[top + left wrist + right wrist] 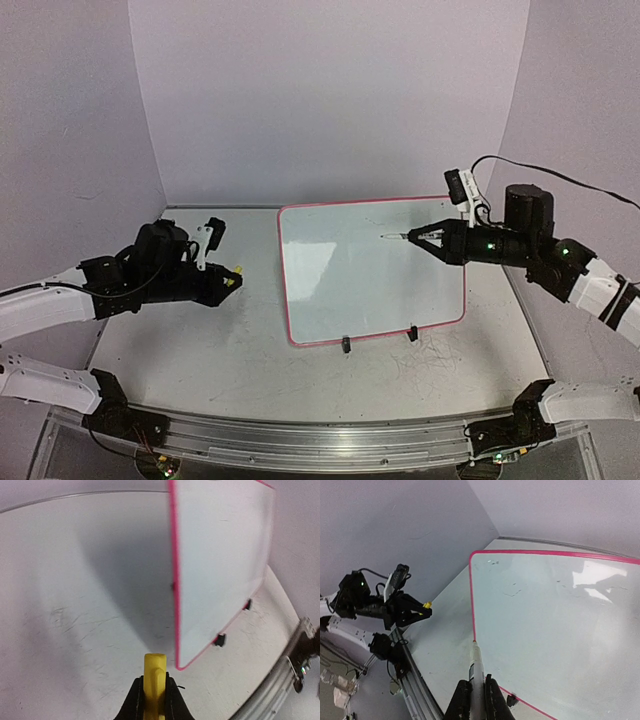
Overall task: Write a sentence on the whiteboard
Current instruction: Put down the pen cap at the corner of the board.
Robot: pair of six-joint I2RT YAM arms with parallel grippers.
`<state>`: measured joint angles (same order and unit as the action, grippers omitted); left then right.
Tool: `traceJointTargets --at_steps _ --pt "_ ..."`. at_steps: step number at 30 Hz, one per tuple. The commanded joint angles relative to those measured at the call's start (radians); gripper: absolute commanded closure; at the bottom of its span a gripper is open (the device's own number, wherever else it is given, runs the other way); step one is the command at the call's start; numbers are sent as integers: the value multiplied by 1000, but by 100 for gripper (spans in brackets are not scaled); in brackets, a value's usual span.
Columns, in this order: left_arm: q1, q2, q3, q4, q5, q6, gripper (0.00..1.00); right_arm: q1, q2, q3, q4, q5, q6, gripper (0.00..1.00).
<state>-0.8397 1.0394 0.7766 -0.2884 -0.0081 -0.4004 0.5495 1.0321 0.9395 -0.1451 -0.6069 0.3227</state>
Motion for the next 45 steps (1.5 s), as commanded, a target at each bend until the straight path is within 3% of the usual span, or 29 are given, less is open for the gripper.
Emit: traceJointTargets --at_steps 1,6,14,21,26,45 --pt "43 36 -92 47 -149 -183 100 -2 -79 -43 136 281 124 100" --pt "43 114 -157 73 -226 -280 100 -1 -116 -40 131 350 68 100" --pt "43 277 -163 94 -343 -344 100 -2 -81 20 131 230 53 100" --pt "43 425 -165 158 -358 -372 100 -1 -65 32 124 239 39 100" --pt "43 450 -199 191 -356 -412 100 -1 -62 20 68 269 14 100" --pt "44 472 -230 202 -354 -419 81 -1 -52 -13 46 299 -7 100"
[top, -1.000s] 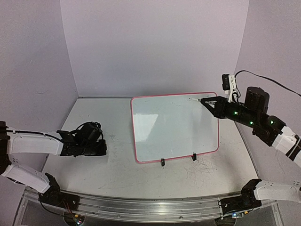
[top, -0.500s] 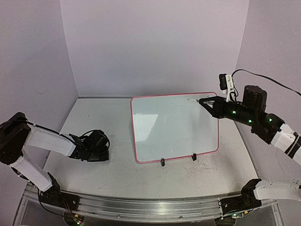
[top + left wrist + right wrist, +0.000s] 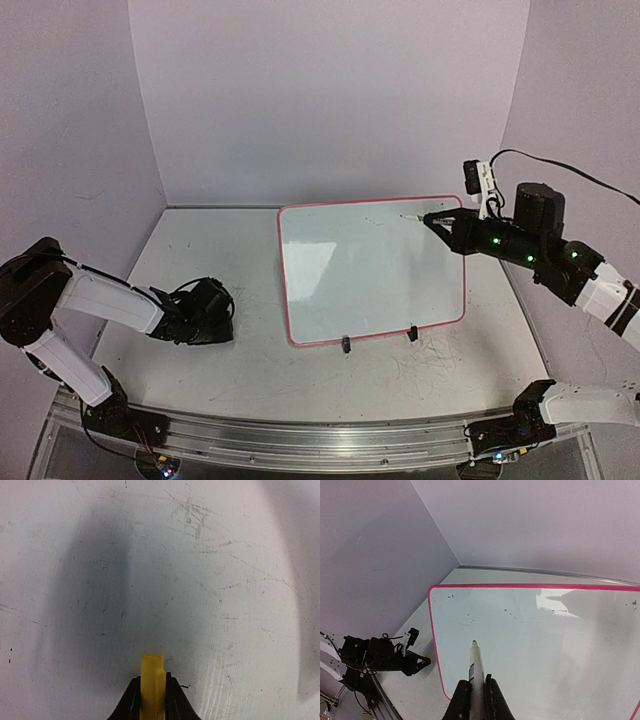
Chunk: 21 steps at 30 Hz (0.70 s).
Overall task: Write a sentence on the whiteboard
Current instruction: Put down the pen cap at the corner of the board.
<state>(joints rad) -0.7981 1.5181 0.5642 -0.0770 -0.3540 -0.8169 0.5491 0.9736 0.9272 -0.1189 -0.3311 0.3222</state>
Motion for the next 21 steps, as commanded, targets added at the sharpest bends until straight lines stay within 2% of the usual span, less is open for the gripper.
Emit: traceJointTargets --at_steps 1,12,21 --pt "2 -13 -18 -13 -8 0 79 -1 8 -3 20 27 -5 100" --pt "2 -188 -37 -58 5 47 49 -1 60 17 15 70 29 100" --pt "10 -397 78 -158 105 135 22 0 4 -47 -1 210 13 100"
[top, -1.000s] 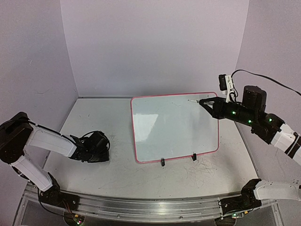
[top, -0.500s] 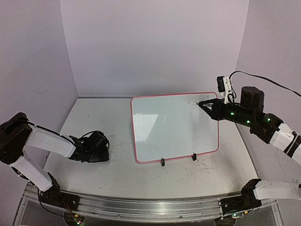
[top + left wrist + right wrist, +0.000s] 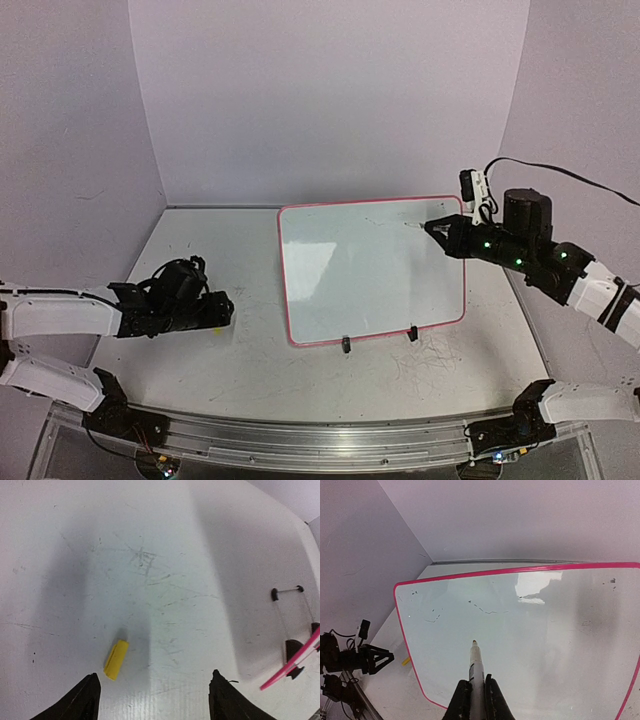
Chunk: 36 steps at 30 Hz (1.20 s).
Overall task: Write a sentence on the whiteboard
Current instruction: Put down the pen cap at the corner of the board, then hold the whiteboard at the center of the board.
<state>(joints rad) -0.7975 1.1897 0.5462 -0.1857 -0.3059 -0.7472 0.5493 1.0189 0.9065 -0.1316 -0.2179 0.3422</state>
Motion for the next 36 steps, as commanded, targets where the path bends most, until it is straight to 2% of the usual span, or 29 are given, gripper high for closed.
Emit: traceJointTargets --at_steps 1,5,7,10,13,17,23,26,31,36 --pt "16 -80 114 -56 77 91 20 0 -48 -40 17 113 -14 100" --pt "72 -103 195 -53 197 202 10 1 -62 -90 55 138 -45 100" --pt "134 -84 241 -29 285 257 9 1 -46 -82 57 142 -58 100" --pt "260 -34 289 58 509 274 9 25 -7 -51 58 146 -106 100" --pt "327 25 316 172 664 261 10 112 23 -26 74 228 -157 100" --pt "343 106 371 252 738 282 11 263 92 26 112 360 -179 100" --pt "367 160 426 337 828 290 14 329 181 86 217 281 -251 100" --pt "367 201 443 388 916 286 19 365 239 126 258 256 -327 100" --pt "368 253 428 517 1020 255 25 448 347 201 298 287 -409 100" --pt "367 288 429 577 1083 233 32 516 444 226 343 322 -449 100"
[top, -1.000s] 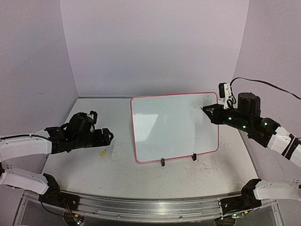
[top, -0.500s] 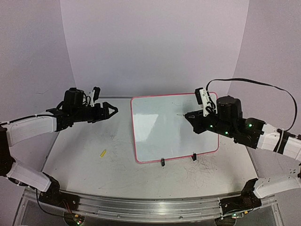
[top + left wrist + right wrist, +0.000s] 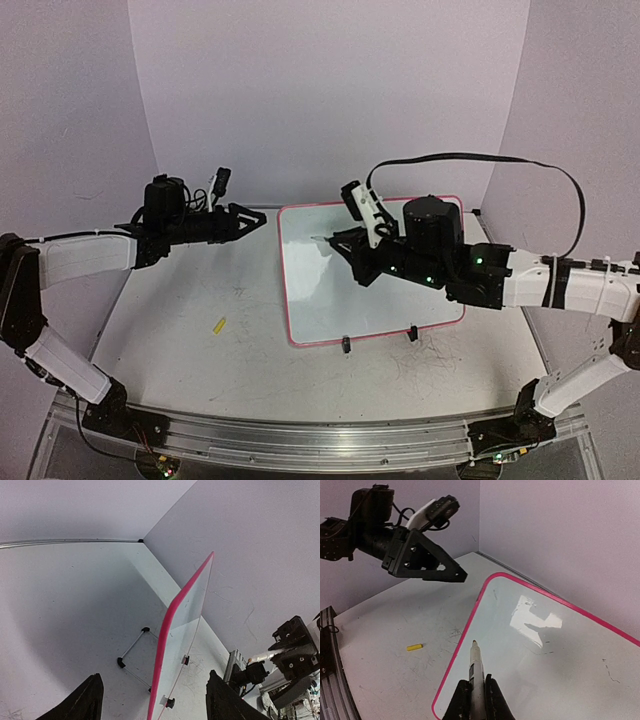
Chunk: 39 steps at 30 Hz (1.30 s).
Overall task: Write a sentence on the whiteboard
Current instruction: Hold the whiteboard at the center of the board.
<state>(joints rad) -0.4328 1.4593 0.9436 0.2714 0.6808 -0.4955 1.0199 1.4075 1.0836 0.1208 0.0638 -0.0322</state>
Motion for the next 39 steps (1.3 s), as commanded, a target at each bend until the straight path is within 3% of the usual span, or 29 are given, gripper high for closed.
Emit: traceJointTargets --at_steps 1,9,20,33,39 --pt "2 28 39 127 109 -21 33 55 70 47 106 45 -80 100" --pt "-2 179 153 136 258 -68 42 100 180 62 152 130 -122 100" --pt "-17 210 162 141 284 -23 57 102 221 63 227 205 -119 100" --pt "-25 242 158 144 318 -6 68 102 271 75 257 244 -135 100" --pt "-28 264 158 150 343 4 68 102 299 71 294 249 -130 100"
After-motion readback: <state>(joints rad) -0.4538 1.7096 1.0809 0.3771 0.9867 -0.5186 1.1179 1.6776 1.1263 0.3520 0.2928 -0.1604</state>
